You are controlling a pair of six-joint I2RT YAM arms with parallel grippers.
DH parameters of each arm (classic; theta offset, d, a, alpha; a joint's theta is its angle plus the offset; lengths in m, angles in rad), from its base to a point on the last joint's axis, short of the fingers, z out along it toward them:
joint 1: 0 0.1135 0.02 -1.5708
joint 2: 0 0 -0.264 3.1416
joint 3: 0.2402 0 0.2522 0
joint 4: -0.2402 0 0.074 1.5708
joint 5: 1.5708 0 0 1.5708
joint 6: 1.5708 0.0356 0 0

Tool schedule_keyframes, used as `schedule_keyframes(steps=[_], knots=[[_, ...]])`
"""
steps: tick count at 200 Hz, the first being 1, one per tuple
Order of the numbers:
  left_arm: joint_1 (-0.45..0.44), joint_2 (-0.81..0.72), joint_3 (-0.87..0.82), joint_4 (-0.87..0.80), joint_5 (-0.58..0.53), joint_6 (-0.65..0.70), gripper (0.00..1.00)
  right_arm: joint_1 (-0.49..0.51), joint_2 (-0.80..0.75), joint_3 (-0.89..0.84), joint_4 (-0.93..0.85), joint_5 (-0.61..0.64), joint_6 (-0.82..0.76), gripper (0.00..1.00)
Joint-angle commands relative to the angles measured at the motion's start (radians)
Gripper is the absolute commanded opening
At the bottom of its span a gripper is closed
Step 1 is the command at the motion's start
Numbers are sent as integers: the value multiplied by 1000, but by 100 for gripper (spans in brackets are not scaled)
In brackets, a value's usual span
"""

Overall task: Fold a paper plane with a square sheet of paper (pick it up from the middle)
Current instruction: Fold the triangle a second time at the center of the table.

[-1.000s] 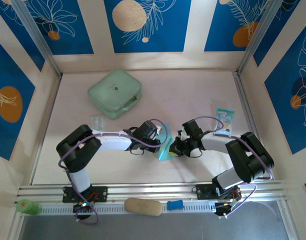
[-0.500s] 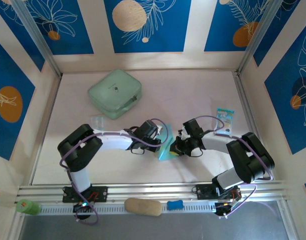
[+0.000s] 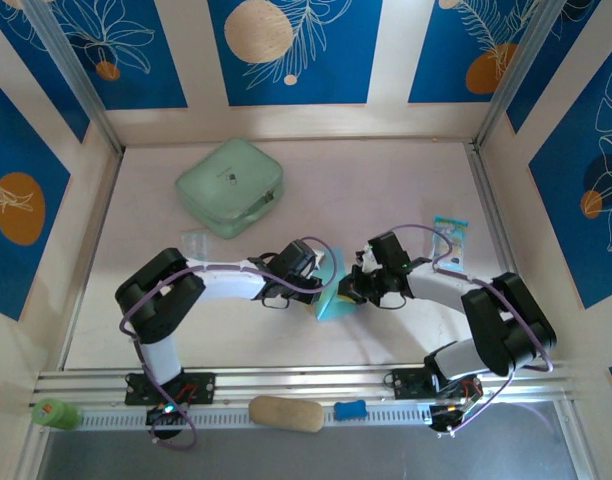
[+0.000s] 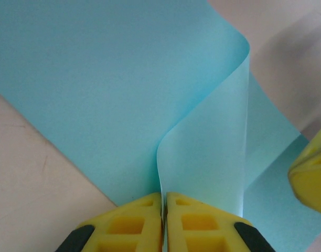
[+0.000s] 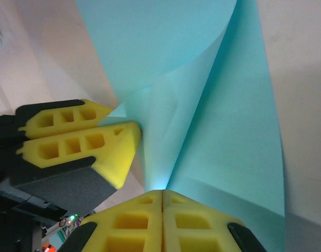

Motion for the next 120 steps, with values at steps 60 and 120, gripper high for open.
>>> schedule_keyframes(steps=[60,120], knots=[[-2,-34,38,-43,24,6,10,2,99,-43,-34,40,-15,5],[-3,-15,46,-36,29,18,10,-9,103,-45,-38,40,-23,5]])
